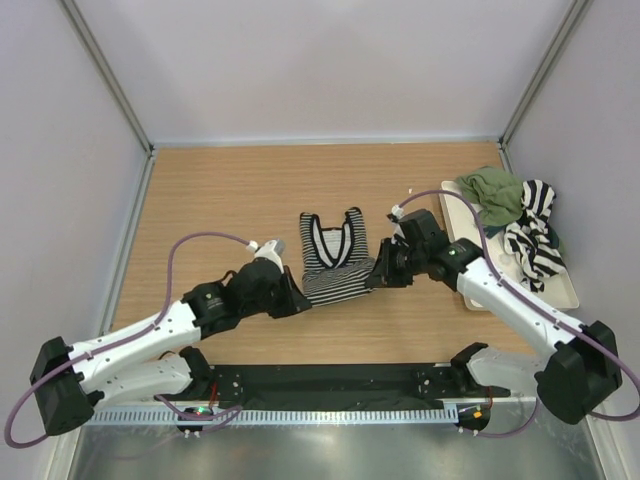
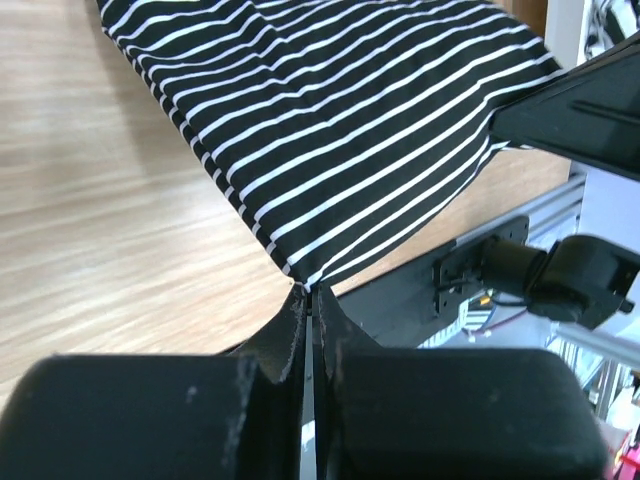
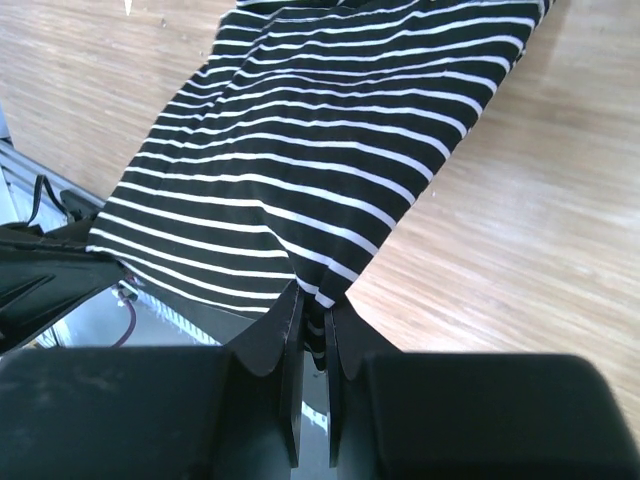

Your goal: Fold and stack the tank tops

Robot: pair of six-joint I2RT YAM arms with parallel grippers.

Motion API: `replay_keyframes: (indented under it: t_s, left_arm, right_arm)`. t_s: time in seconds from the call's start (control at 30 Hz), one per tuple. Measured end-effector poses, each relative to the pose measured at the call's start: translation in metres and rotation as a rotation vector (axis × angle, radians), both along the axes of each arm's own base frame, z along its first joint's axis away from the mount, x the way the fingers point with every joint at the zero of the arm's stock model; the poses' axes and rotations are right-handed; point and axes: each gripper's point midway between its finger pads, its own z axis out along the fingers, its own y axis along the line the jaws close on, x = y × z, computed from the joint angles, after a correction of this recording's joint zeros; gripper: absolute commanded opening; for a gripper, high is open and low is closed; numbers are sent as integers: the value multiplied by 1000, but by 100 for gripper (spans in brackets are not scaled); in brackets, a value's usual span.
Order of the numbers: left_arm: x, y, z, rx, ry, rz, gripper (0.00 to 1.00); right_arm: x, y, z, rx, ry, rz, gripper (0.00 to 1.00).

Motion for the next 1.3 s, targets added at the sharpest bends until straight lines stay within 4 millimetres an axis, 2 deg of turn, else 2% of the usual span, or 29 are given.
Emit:
replay_keyframes:
  t_s: [0.23,0.5,0.73,0.87,1.0,1.17,1.3]
  left_arm:
    - [26,4,11,0,-8,37,0]
    - [51,8,7,20,20,60,0]
    - [63,6,14,3,20,56,0]
    - [57,3,16,-14,31,31,0]
    - [38,1,16,-37,34,5,0]
    - [-8,-16,16,-61,44,-98,0]
    - [-40,-25,6,-52,72,-152,0]
  right_arm:
    - [22,5,-5,-25,20,-4,1]
    - [51,11,3,-24,8,-19,2]
    - [61,14,5,-13,14,-20,2]
    - [54,14,6,6,23,-14,1]
    - [30,8,4,34,54,-7,1]
    - [-6,-3,0,55,93,-6,1]
    - [-35,-14,-3,72,116,-13,1]
